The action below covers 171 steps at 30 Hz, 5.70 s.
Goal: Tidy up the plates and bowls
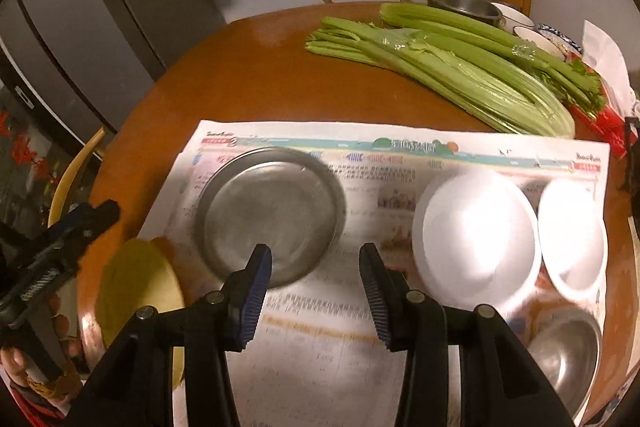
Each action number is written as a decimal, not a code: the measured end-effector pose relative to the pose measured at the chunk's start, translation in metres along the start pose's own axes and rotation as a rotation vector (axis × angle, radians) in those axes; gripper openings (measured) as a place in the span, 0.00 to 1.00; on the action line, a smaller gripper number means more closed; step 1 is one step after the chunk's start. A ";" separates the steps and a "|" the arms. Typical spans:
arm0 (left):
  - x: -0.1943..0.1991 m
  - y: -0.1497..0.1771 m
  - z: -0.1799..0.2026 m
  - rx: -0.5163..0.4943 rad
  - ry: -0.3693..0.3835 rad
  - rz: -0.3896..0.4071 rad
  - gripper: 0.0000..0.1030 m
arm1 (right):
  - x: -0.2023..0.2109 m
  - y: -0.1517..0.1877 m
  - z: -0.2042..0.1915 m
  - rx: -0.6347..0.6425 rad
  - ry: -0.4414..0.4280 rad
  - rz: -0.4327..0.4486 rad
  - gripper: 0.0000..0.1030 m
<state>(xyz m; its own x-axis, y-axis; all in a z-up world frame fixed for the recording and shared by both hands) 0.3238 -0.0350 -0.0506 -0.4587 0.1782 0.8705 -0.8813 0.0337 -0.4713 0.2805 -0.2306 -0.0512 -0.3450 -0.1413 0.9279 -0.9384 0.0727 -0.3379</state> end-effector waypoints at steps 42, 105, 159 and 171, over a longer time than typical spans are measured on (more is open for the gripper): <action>-0.092 -0.007 0.042 -0.065 -0.025 -0.176 0.27 | -0.076 -0.025 -0.002 0.070 0.055 -0.149 0.43; -0.065 -0.005 0.058 -0.083 0.009 -0.138 0.06 | -0.061 -0.030 0.009 0.033 0.125 -0.163 0.09; 0.031 0.084 -0.053 0.060 -0.077 -0.078 0.06 | -0.020 0.055 -0.110 0.187 0.084 -0.141 0.09; 0.030 0.092 -0.057 0.102 -0.056 -0.088 0.07 | -0.025 0.066 -0.118 0.214 0.092 -0.160 0.10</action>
<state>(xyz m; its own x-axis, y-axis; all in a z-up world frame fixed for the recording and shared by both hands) 0.2356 0.0299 -0.0762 -0.3826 0.1234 0.9156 -0.9239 -0.0539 -0.3788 0.2296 -0.1053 -0.0784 -0.1985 -0.0429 0.9792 -0.9670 -0.1544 -0.2028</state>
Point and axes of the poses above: each gripper's, at about its wrist camera, not at the fingertips, and x roughly against the way its jaws point, z to its right, y to its underside, the point moved 8 cm from there along -x, roughly the way its jaws point, and after that the axes turned 9 degrees about -z, right-handed, at the moved point
